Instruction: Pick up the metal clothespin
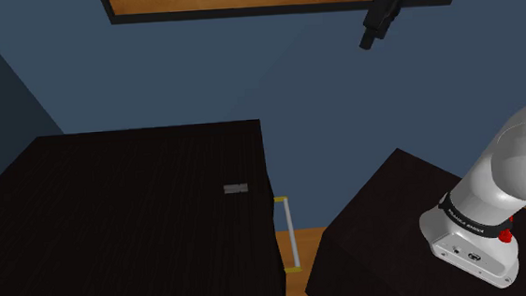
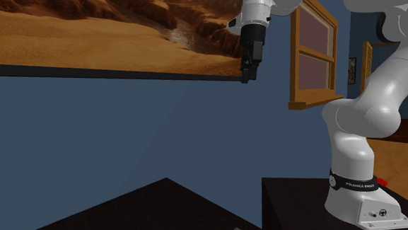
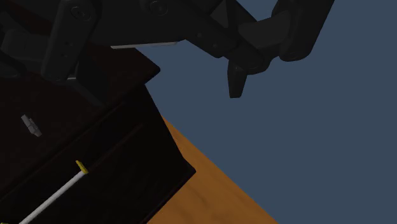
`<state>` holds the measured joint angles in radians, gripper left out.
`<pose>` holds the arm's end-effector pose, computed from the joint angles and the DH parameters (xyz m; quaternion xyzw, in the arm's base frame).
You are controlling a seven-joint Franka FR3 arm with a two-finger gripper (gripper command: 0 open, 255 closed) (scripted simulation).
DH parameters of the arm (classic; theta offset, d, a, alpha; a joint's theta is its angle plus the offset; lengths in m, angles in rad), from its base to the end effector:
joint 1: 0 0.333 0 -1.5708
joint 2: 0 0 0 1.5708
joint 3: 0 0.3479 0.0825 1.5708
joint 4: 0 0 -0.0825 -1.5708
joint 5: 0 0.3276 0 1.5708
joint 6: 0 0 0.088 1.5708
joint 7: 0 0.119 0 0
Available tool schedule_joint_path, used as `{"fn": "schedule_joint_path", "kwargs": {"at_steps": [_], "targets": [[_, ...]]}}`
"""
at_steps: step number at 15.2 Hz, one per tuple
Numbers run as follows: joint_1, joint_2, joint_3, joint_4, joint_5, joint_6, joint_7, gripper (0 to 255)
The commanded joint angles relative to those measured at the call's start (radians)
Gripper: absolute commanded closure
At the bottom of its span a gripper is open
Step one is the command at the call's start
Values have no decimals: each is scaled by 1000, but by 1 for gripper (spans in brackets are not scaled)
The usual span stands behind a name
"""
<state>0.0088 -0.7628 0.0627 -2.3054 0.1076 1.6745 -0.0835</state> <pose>0.2459 0.0378 0.6264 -0.9950 -0.0680 -0.0658 0.0312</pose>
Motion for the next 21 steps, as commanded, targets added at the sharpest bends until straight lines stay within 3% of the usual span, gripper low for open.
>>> {"fn": "schedule_joint_path", "kwargs": {"at_steps": [1,11,16,21], "targets": [[0,0,0,0,0,0,0,0],[10,86,259,-64,121,131,370,0],[0,196,393,-37,157,208,558,0],[-29,350,531,27,151,288,759,0]]}}
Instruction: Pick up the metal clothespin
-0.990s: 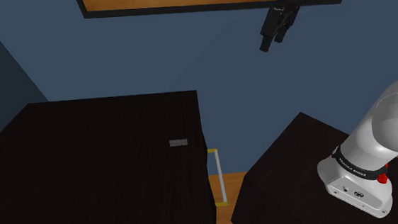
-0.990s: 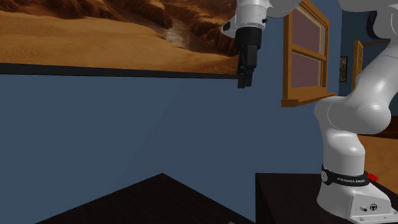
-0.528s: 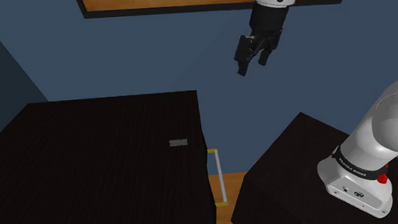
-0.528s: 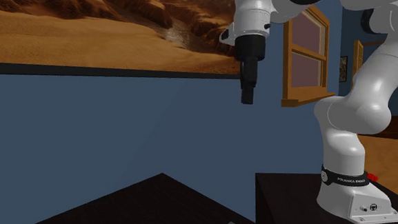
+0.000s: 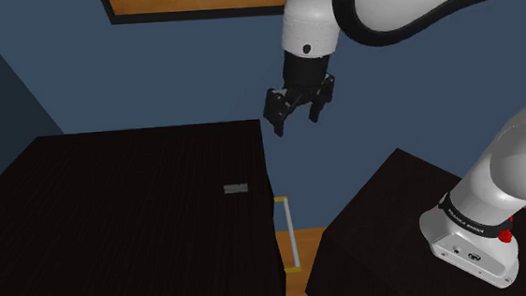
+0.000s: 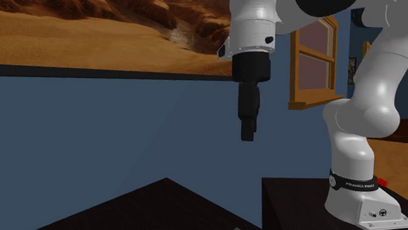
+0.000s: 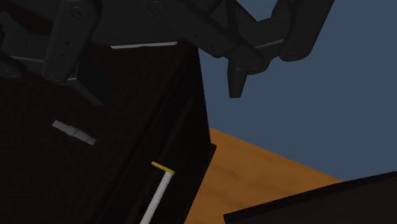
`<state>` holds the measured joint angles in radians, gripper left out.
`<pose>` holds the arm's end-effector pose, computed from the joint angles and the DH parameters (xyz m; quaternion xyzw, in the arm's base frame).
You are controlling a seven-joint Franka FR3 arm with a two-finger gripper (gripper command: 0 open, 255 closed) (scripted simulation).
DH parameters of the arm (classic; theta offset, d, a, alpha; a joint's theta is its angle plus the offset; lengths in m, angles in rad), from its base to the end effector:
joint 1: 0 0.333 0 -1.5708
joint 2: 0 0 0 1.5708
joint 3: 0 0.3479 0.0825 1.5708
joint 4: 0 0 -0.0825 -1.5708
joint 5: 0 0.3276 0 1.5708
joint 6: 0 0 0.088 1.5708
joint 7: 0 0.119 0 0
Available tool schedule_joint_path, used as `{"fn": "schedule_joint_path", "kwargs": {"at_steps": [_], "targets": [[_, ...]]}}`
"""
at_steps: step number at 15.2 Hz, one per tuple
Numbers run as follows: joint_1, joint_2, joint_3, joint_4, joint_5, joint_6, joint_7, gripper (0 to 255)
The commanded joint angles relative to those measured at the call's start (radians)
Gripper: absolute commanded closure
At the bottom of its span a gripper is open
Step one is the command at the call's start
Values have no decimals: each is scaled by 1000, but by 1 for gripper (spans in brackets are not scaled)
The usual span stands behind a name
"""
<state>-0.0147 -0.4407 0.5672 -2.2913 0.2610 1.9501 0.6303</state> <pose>0.2972 0.2426 0.5313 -0.9942 0.1044 -0.0164 0.0183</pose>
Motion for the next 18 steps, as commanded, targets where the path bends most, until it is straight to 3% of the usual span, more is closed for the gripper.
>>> {"fn": "schedule_joint_path", "kwargs": {"at_steps": [1,5,9,12,18], "targets": [[-13,64,55,30,-11,28,88,0],[-46,230,165,112,-83,87,276,0],[-55,438,250,218,-225,129,496,0],[-10,609,261,316,-357,136,665,0],[19,670,240,299,-407,194,709,0]]}}
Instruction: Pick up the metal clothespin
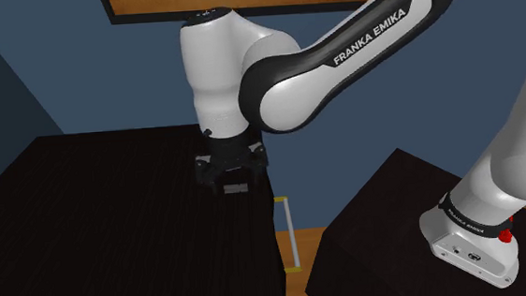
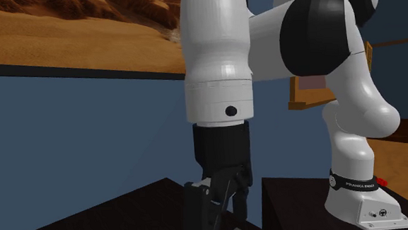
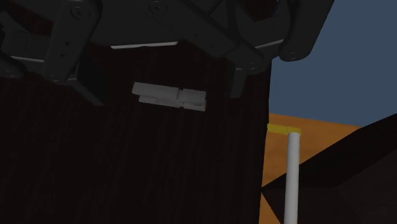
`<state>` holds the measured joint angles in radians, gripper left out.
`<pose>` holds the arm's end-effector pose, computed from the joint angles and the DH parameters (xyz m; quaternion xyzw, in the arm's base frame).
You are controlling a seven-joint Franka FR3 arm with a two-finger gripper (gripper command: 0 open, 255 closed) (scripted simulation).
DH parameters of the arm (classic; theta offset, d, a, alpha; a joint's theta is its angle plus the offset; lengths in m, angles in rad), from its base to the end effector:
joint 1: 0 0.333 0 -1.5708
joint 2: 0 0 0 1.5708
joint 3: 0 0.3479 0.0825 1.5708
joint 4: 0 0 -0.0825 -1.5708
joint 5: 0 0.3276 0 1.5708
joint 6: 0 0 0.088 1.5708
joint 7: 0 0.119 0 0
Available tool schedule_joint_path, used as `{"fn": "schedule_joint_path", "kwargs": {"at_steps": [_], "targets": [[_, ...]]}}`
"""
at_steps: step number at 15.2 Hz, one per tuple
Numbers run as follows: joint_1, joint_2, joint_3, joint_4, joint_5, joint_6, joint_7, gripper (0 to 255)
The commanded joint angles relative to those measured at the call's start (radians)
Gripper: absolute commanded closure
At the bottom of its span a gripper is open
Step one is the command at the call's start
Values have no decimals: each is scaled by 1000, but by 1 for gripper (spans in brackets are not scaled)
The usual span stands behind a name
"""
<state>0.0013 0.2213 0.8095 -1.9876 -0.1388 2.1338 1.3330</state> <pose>0.3957 0.3719 0.4348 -0.9735 0.2278 0.0190 0.0095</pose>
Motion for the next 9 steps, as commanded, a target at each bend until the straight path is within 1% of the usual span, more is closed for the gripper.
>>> {"fn": "schedule_joint_path", "kwargs": {"at_steps": [1,4,5,9], "targets": [[6,16,-5,-11,-15,22,11,0],[10,29,-10,-20,-27,40,18,0],[10,29,-10,-18,-27,38,18,255],[10,27,-9,-17,-25,37,17,255]]}}
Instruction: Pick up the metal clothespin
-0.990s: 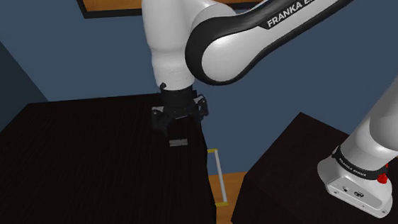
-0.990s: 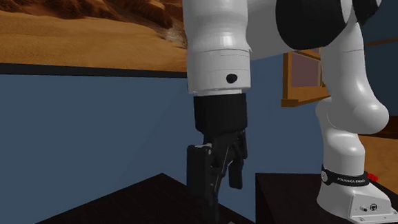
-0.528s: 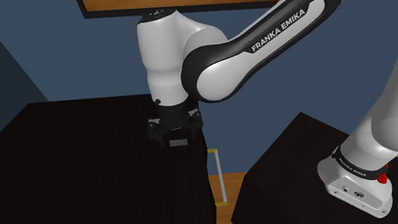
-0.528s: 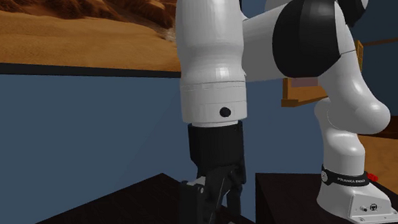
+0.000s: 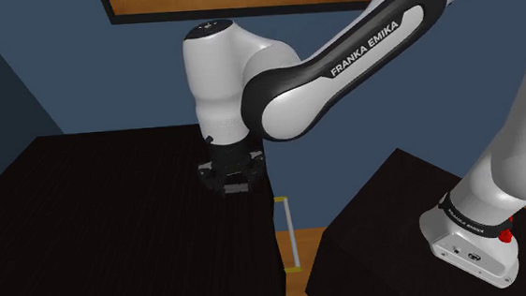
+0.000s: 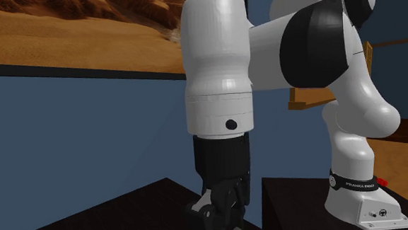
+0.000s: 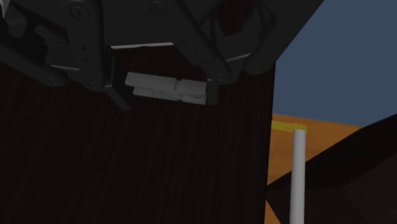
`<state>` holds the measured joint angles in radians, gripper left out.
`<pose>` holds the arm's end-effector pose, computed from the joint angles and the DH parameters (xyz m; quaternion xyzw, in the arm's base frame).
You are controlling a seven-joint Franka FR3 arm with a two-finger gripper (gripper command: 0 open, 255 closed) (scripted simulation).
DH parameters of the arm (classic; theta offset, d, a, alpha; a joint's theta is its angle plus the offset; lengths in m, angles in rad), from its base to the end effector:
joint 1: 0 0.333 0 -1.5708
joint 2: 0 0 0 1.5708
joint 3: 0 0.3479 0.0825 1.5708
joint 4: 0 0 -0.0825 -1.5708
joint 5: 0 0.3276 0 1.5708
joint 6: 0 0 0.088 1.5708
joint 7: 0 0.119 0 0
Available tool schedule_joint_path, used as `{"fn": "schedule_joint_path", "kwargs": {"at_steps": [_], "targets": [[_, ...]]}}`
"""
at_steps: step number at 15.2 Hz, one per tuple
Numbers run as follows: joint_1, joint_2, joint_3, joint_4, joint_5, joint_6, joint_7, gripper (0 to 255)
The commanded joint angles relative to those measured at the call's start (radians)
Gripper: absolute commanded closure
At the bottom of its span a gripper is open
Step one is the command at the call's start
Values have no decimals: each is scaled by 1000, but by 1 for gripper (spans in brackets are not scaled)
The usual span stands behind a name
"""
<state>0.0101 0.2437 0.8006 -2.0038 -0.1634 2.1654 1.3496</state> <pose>0.3978 0.3722 0.4214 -0.9733 0.2285 0.0176 0.0086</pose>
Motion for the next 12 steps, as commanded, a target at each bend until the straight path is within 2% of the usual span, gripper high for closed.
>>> {"fn": "schedule_joint_path", "kwargs": {"at_steps": [1,5,12], "targets": [[0,3,0,-2,1,5,-1,255],[2,6,-1,-3,-2,8,1,255],[-16,-47,17,41,47,-73,-29,255]]}}
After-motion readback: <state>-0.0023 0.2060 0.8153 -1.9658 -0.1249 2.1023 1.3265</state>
